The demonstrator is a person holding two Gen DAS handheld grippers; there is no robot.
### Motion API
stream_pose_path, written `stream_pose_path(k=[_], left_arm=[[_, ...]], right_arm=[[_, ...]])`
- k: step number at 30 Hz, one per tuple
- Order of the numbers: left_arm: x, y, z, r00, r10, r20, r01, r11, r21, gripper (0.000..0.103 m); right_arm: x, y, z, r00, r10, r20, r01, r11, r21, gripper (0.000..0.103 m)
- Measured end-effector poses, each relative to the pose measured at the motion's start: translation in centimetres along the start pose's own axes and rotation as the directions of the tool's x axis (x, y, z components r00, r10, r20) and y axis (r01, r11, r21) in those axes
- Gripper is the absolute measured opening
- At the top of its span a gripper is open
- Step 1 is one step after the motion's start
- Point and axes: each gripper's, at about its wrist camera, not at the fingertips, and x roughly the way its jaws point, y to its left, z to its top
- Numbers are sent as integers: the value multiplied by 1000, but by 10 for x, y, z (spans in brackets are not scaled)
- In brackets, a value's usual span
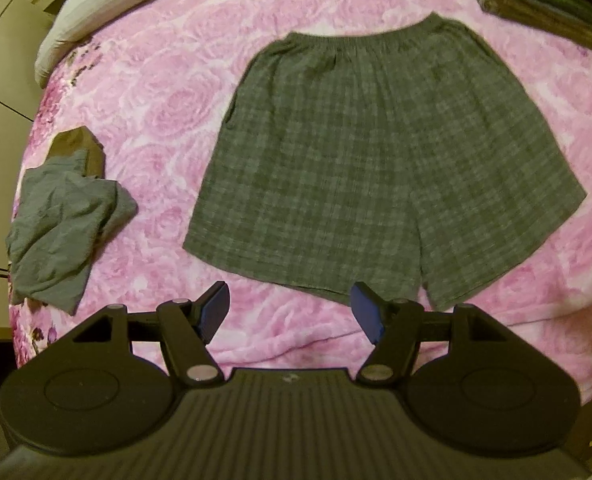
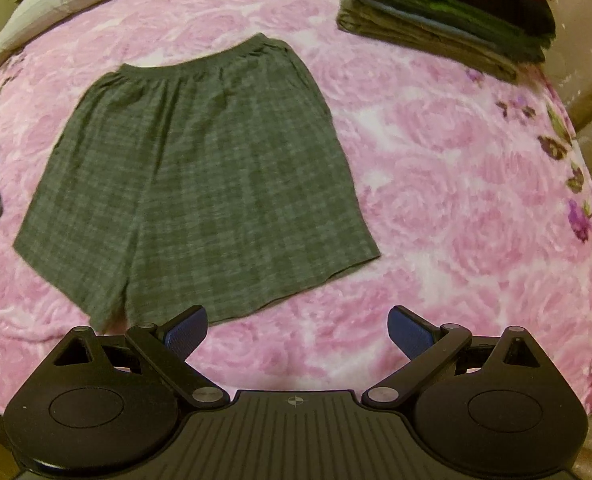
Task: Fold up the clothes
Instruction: 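Lower the right gripper to one leg hem of the shorts and grasp it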
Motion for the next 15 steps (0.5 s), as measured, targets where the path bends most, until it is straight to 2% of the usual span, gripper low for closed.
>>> stream_pose_path(k=[5, 8, 12, 15], left_arm=[[37, 2, 3, 1000, -10, -23, 10, 1000, 12, 64], [58, 8, 2, 998, -54, -24, 54, 999, 5, 64], [79, 26, -1, 991, -133, 22, 134, 991, -31, 63], [94, 37, -2, 984, -172, 47, 174, 983, -55, 57]], right_arm=[[29, -9, -1, 1000, 2, 12, -3, 999, 48, 99], [46, -20, 0, 999, 22, 44, -26, 995, 95, 99], [62, -46, 2, 987, 83, 141, -108, 979, 176, 99], [77, -66, 2, 971, 115, 208, -158, 966, 203, 98]])
